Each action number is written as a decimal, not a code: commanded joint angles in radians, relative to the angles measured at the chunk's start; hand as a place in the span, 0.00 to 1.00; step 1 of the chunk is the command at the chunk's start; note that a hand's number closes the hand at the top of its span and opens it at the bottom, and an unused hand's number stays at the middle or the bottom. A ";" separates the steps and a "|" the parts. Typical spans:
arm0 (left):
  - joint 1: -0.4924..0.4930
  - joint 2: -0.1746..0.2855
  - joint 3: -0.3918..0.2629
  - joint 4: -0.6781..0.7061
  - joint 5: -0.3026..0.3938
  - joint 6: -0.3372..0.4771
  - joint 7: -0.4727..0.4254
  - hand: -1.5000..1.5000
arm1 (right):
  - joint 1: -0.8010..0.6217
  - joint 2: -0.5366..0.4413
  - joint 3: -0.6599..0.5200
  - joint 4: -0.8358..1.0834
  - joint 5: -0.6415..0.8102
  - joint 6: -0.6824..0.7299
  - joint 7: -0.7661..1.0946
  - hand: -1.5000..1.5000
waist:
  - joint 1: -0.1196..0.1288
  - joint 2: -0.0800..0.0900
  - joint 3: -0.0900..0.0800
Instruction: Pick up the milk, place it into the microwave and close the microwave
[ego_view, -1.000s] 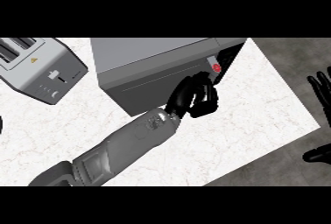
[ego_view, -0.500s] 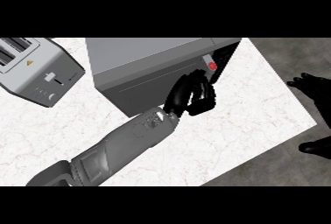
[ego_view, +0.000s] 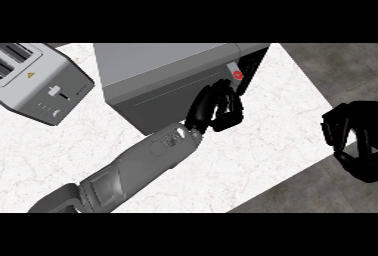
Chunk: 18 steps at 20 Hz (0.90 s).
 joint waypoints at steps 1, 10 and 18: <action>-0.109 -0.037 0.022 0.009 0.003 -0.007 -0.019 1.00 | -0.010 -0.008 0.031 -0.042 -0.003 0.083 -0.036 1.00 | -0.028 0.002 0.002; -0.111 -0.037 0.010 0.008 0.024 0.028 -0.040 1.00 | -0.005 0.001 0.071 -0.134 -0.030 0.073 0.003 1.00 | -0.050 -0.001 0.003; -0.107 -0.036 0.013 0.007 0.051 0.058 -0.060 1.00 | 0.011 -0.002 0.089 -0.194 -0.054 0.064 0.034 1.00 | -0.067 -0.002 0.002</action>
